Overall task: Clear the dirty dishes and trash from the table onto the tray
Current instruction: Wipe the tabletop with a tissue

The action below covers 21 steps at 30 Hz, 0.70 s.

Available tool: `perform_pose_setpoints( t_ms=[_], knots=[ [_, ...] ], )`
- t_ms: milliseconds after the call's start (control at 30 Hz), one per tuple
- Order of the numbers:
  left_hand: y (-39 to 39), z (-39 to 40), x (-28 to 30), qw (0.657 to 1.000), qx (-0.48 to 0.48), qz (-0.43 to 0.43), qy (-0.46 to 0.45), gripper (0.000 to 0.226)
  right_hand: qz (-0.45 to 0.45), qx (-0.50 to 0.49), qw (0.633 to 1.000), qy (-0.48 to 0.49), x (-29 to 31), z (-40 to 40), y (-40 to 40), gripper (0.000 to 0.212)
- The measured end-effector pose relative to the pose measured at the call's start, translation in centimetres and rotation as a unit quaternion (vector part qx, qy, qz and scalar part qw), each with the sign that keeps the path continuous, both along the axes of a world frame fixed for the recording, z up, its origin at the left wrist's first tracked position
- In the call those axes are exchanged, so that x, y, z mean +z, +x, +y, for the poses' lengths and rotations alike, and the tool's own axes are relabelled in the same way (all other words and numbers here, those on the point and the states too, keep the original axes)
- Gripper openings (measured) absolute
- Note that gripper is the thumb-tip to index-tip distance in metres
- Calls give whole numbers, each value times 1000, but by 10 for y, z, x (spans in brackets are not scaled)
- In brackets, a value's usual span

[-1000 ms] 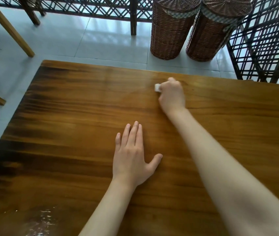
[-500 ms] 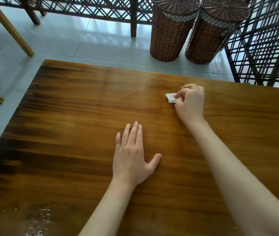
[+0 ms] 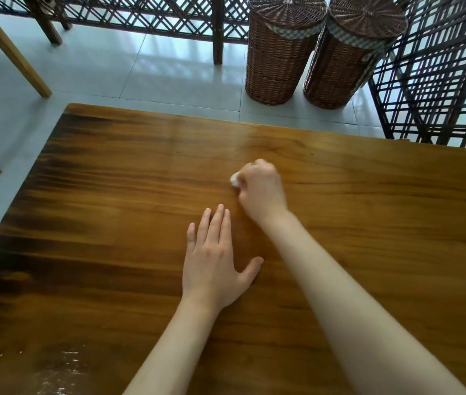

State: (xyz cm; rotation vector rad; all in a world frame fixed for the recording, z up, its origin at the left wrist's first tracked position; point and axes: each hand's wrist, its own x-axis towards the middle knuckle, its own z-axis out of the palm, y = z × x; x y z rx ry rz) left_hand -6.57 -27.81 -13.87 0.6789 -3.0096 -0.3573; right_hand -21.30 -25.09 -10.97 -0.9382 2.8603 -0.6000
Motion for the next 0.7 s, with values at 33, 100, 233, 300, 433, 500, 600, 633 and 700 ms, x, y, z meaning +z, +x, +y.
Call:
perform_pose_setpoints(
  t_ms=[33, 100, 233, 300, 433, 500, 600, 633, 700],
  knots=[
    [0, -1, 0, 1000, 0, 4, 6, 92, 2, 46, 999, -8, -1, -7, 14, 23],
    [1, -1, 1, 1000, 1, 11, 17, 91, 26, 100, 995, -18, -1, -11, 33, 19],
    [0, 0, 2, 1000, 1, 8, 11, 92, 58, 36, 998, 8, -3, 21, 1, 25],
    [-1, 1, 3, 1000, 3, 2, 1, 93, 60, -56, 996, 28, -3, 48, -23, 25],
    [-1, 1, 2, 1000, 3, 2, -6, 94, 49, -141, 988, 31, -4, 65, -33, 26],
    [0, 0, 1, 1000, 0, 5, -7, 94, 48, -98, 994, 17, -3, 57, -19, 27],
    [1, -1, 0, 1000, 2, 10, -2, 93, 40, 45, 998, -3, -4, 43, 19, 27],
    [1, -1, -1, 1000, 4, 11, -1, 92, 39, 70, 997, -10, -4, 41, 28, 25],
    [0, 0, 0, 1000, 5, 8, 3, 93, 37, 78, 996, -26, -3, 46, 29, 23]
  ],
)
